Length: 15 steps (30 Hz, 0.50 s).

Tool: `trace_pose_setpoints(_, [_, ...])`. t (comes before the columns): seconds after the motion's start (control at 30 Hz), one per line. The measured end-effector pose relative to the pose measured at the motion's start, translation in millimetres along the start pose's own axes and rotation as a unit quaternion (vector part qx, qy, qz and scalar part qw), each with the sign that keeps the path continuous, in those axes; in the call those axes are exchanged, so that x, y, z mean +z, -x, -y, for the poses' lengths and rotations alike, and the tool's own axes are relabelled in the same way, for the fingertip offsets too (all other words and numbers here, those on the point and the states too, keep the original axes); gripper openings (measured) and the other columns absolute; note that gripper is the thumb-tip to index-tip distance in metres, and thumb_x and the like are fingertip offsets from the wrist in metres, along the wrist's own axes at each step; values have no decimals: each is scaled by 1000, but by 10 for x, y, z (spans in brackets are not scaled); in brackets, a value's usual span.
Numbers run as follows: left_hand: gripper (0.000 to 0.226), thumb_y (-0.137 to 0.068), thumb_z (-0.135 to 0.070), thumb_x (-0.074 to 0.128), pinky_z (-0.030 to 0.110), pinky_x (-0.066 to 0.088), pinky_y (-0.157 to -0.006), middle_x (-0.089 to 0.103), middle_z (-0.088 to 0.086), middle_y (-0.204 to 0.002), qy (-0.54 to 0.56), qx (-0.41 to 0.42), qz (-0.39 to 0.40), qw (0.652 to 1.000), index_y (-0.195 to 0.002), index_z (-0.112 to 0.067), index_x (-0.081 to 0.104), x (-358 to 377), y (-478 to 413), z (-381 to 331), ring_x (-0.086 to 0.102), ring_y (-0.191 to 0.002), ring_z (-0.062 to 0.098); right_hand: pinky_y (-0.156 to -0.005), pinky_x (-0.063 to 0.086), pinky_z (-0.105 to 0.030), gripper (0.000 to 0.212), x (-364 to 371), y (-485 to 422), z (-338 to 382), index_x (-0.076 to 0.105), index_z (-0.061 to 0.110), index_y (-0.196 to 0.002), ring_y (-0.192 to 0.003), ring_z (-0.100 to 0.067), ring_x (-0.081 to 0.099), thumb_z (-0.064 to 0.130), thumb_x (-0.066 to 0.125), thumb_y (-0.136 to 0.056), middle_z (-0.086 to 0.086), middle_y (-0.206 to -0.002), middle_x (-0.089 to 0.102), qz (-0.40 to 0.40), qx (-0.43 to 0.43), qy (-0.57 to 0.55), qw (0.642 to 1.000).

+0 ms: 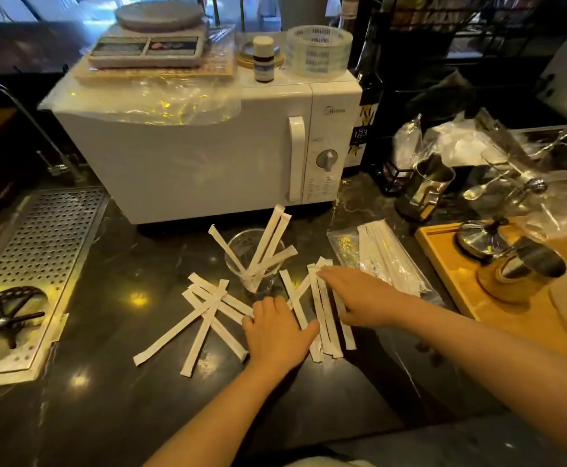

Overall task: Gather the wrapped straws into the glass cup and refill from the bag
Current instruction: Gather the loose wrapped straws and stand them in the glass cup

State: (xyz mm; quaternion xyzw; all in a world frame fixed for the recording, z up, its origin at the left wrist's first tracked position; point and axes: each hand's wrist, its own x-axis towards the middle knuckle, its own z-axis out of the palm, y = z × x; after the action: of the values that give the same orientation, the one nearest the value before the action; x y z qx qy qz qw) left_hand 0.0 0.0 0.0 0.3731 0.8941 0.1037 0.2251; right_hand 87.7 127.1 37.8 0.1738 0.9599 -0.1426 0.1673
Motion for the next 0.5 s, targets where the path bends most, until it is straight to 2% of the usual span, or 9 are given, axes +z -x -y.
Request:
trace_pose_setpoints(0.1, [67, -80, -58, 46, 41, 30, -103, 42, 8, -134, -36, -17, 9, 999, -126, -11, 38, 45, -52, -24, 34, -126, 26, -117, 22, -36, 83, 55, -121, -37, 11, 12, -145, -142, -25, 17, 7, 60, -79, -9, -155, 17, 48, -55, 104, 992])
trace_pose_setpoints(0.23, [72, -79, -59, 46, 40, 29, -104, 40, 8, -137, -42, -18, 4, 999, -131, -10, 35, 73, -85, -93, 33, -128, 25, -118, 5, -39, 92, 83, -275, -65, -2, 14, -146, -145, -23, -1, 3, 60, -80, -7, -158, 2, 85, -128, 195, 969])
trace_pose_setpoints(0.5, [72, -79, -59, 47, 42, 27, -105, 40, 8, -137, -31, -14, 7, 999, -131, -11, 35, 167, -62, -229, 32, -128, 26, -118, 1, -44, 90, 74, -452, -137, -2, 18, -146, -145, -26, -6, 7, 59, -82, -4, -159, -2, 119, -185, 288, 932])
